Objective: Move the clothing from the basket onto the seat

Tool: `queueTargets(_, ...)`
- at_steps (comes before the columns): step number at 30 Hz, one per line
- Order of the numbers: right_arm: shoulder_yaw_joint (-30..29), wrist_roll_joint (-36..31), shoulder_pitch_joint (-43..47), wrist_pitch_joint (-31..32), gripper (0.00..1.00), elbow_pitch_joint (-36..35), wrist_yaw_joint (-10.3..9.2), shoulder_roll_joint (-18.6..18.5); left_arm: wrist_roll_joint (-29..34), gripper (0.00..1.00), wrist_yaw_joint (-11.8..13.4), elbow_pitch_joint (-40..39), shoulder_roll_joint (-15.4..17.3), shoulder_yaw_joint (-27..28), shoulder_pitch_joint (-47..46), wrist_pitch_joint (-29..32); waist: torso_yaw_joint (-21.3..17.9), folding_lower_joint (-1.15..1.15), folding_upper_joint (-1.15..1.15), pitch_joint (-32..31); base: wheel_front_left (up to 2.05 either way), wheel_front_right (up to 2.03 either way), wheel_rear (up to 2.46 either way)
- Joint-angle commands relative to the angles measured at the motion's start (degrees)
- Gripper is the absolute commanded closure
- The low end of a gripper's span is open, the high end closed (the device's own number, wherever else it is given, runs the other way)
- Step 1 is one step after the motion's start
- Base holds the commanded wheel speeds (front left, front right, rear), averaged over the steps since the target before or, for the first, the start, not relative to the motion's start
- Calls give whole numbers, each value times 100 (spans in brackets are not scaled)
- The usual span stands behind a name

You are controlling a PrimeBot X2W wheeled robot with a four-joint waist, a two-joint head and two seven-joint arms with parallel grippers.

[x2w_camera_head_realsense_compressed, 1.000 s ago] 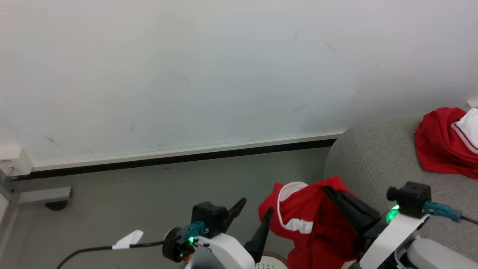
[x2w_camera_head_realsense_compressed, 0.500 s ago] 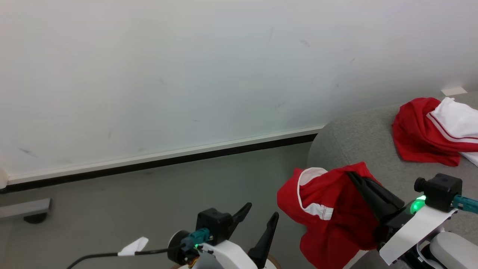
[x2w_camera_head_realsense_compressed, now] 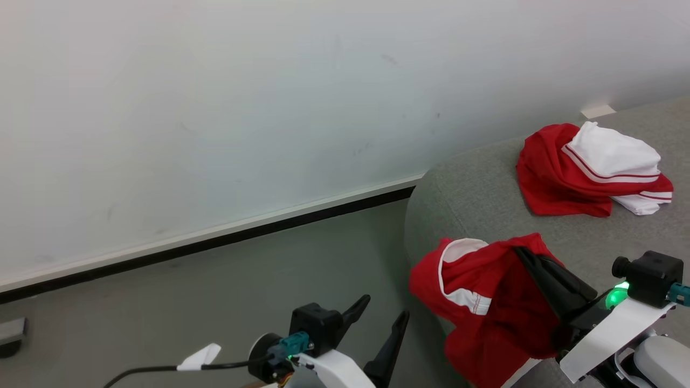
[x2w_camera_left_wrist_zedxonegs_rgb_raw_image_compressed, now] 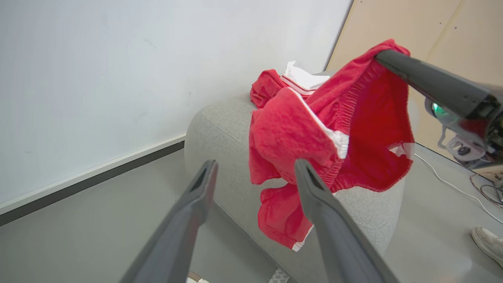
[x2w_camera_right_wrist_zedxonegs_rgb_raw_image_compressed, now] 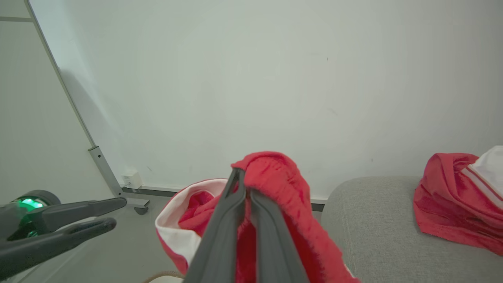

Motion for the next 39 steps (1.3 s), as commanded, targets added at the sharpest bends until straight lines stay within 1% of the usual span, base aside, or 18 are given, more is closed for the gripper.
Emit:
queueTargets(1,-34,-59,86,-17,100,-30,-15,-42,50,0,-13,5,16,-17,-11,-12,-88,0,0,9,0,0,0)
queueTargets(8,-124,-90,127,-17,100,-81,-15,-63,42,0,-11,-44,17,-51,-39,-10,-250,0,0,47,0,0,0)
queueTargets(12,-269,-132,149,-16,100,-66,-15,-74,41,0,-18,-61,35,-75,-52,14,-315,0,0,87,0,0,0)
queueTargets(15,-489,-246,146,-17,100,53,-15,-66,60,0,2,-89,55,-84,-75,20,-349,0,0,149,0,0,0)
queueTargets(18,-743,-424,124,-16,100,222,-15,21,50,0,7,-112,56,-96,-87,27,-360,0,0,228,0,0,0)
queueTargets(20,-823,-497,98,-17,100,283,-14,44,54,0,15,-115,53,-97,-94,28,-360,0,0,263,0,0,0)
queueTargets(25,-1314,-938,-261,-17,100,708,-15,176,92,0,13,-151,51,-143,-158,52,-333,0,0,509,0,0,0)
queueTargets(28,-1806,-1246,-626,-17,100,990,-15,255,113,0,-15,-221,85,-173,-286,117,-237,0,0,832,0,0,0)
queueTargets(29,-2189,-1415,-921,-16,100,1162,-14,276,184,0,-36,-313,107,-179,-449,177,-133,0,0,1145,0,0,0)
queueTargets(32,-2675,-1613,-1427,-16,100,1460,-14,256,296,0,-76,-452,150,-179,-716,267,27,0,0,1629,0,0,0)
queueTargets(34,-3010,-1681,-1863,32,100,1712,-15,120,363,0,-105,-548,182,-171,-910,341,144,0,0,1967,0,0,0)
queueTargets(35,-3010,-1681,-1863,32,100,1712,-15,120,363,0,-105,-548,182,-171,-910,341,144,0,0,1967,0,0,0)
queueTargets(39,-3607,-1913,-2729,140,100,2116,-14,-171,463,0,-127,-807,205,-142,-1208,454,366,0,0,2590,0,0,0)
